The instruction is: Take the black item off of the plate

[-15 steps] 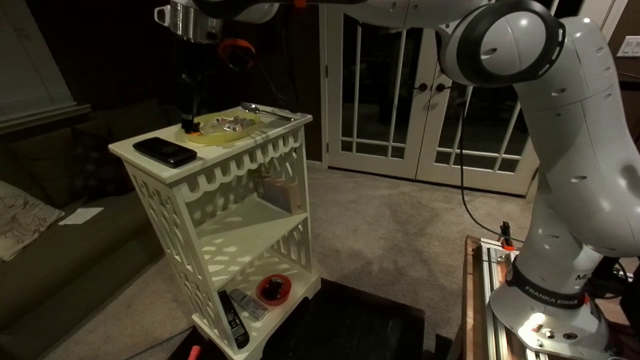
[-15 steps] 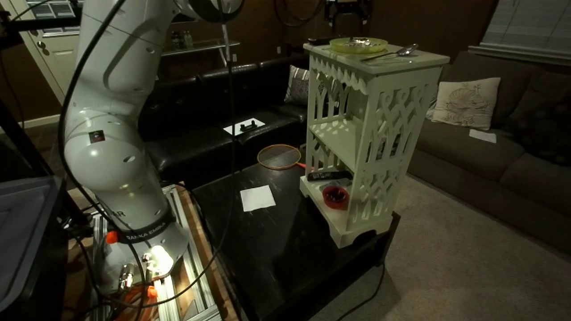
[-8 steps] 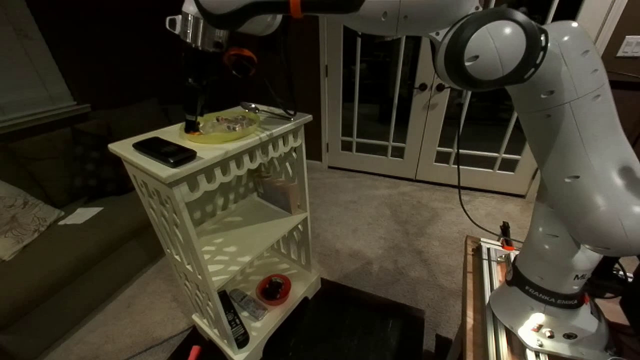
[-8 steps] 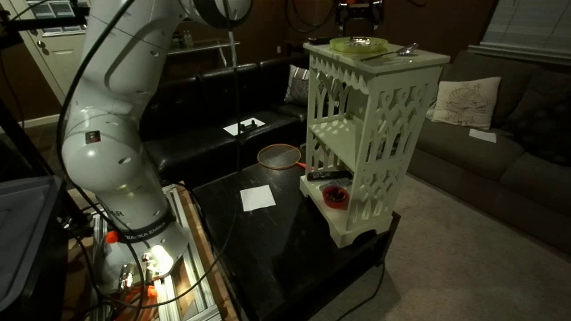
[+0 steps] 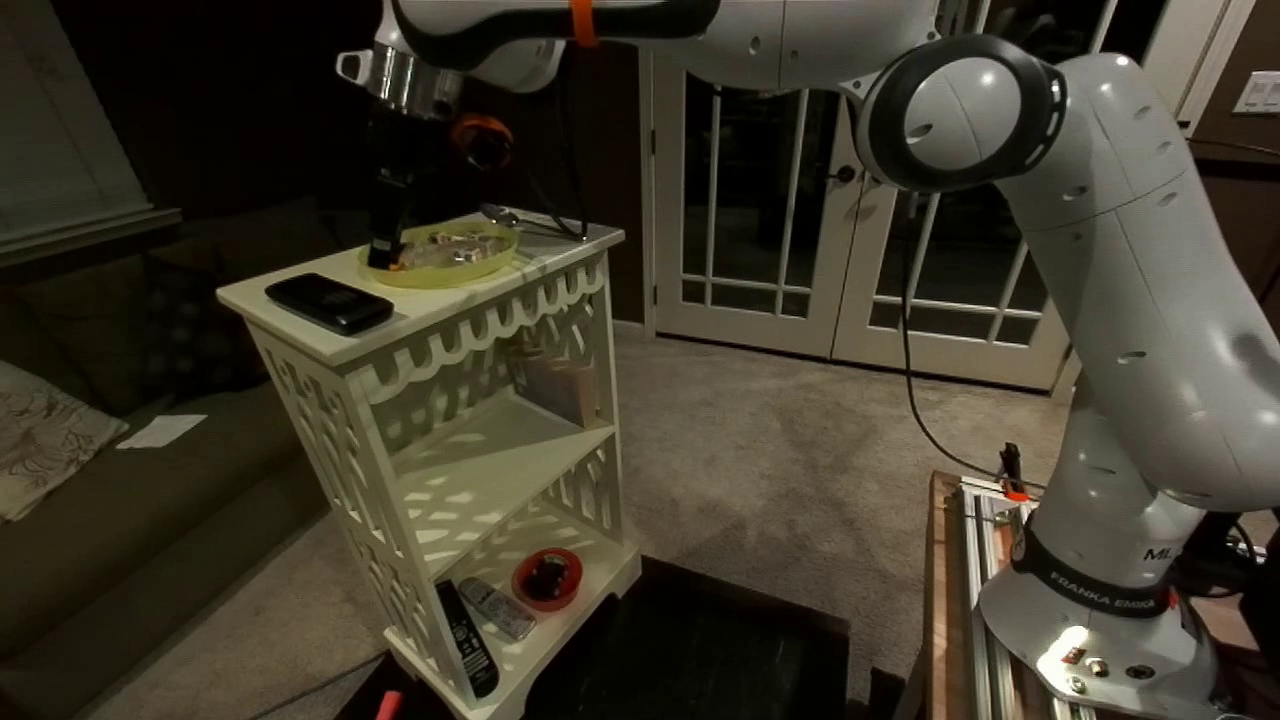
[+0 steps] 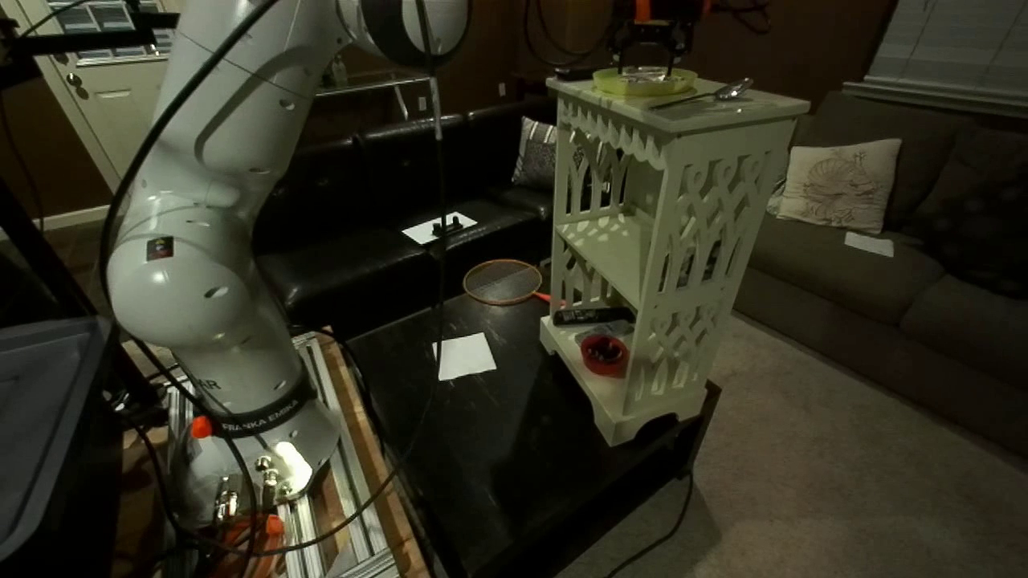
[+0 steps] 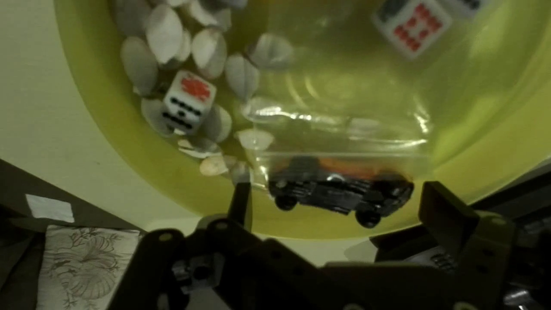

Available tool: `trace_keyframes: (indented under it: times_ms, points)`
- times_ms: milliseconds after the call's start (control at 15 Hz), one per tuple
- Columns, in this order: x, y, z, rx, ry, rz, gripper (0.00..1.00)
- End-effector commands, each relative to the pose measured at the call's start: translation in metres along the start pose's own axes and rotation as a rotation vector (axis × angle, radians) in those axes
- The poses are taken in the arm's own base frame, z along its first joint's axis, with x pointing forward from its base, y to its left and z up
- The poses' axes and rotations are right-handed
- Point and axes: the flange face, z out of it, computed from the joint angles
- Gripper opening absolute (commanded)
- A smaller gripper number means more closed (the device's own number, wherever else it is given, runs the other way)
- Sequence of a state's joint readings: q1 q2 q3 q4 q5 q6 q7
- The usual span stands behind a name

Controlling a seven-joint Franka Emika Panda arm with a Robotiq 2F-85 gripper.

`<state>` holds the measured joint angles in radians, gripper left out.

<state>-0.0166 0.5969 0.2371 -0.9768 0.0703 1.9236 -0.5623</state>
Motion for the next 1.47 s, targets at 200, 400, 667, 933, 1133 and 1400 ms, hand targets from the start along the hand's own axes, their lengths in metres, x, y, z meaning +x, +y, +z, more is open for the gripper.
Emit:
trace_keyframes:
  times_ms: [200, 400, 667, 933, 1133, 1400]
  points:
    - [-0.001, -0.001, -0.003, 0.062, -0.008, -0.044, 1.00]
    - [-0.002, 0.001, -0.007, 0.061, -0.010, -0.053, 0.66]
    - [0.000, -0.002, -0.015, 0.055, -0.007, -0.060, 0.56]
    - [0.010, -0.006, -0.044, 0.024, 0.040, -0.069, 0.56]
    - [0.005, -0.002, -0.072, -0.016, -0.002, -0.120, 0.56]
    - [-0.016, 0.025, -0.096, -0.127, -0.114, -0.103, 0.56]
